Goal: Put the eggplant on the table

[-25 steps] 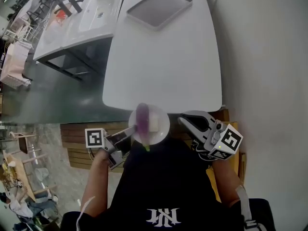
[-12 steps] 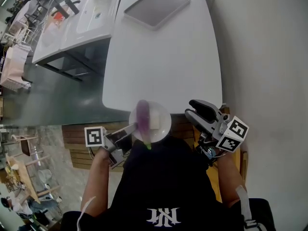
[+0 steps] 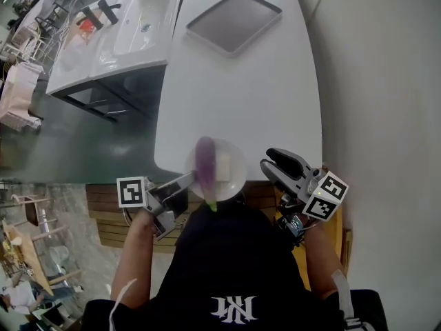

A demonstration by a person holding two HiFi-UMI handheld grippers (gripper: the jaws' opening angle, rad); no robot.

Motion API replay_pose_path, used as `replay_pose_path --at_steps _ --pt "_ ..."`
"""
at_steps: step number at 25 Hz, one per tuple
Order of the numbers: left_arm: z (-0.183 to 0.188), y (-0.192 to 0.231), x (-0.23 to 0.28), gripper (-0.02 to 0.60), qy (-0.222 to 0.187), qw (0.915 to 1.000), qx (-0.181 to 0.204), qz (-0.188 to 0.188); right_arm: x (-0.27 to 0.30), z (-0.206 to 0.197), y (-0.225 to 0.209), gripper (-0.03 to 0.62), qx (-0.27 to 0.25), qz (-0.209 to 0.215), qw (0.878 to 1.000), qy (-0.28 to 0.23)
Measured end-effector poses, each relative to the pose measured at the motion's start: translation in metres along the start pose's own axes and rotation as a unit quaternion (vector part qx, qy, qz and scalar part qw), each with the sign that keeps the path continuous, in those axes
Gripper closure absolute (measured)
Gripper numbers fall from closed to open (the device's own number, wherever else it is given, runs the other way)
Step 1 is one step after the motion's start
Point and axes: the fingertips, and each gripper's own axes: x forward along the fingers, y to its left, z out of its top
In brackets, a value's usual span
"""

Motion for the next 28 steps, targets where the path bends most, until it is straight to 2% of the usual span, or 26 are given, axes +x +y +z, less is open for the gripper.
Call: replay_pose_path --at_steps 5,9,15,21,28 --pt "0.034 -0.008 -0.004 0.557 0.001 0.9998 0.011 -0.014 0.025 0.012 -0.005 0.471 0.006 -0.012 1.000 -0.001" --pt "0.061 -0.006 -0.006 0.557 0.007 0.9996 0.014 -0.025 0.044 0.014 -0.019 0.468 0.014 -0.039 0.999 0.001" --pt "0.074 -0.012 -0.002 0.557 0.015 0.9990 0.014 -0.040 0.051 0.004 -0.027 0.450 0.058 -0.077 0.995 0.038" --pt "0.080 -0.007 0.025 0.557 0.018 0.9992 0.013 -0.034 0.057 -0.001 -0.040 0.450 0.132 -0.067 0.987 0.066" --pt "0.092 -0.004 0.072 0.557 0.001 0.9994 -0.002 -0.035 0.058 0.007 -0.081 0.450 0.165 -0.048 0.982 0.082"
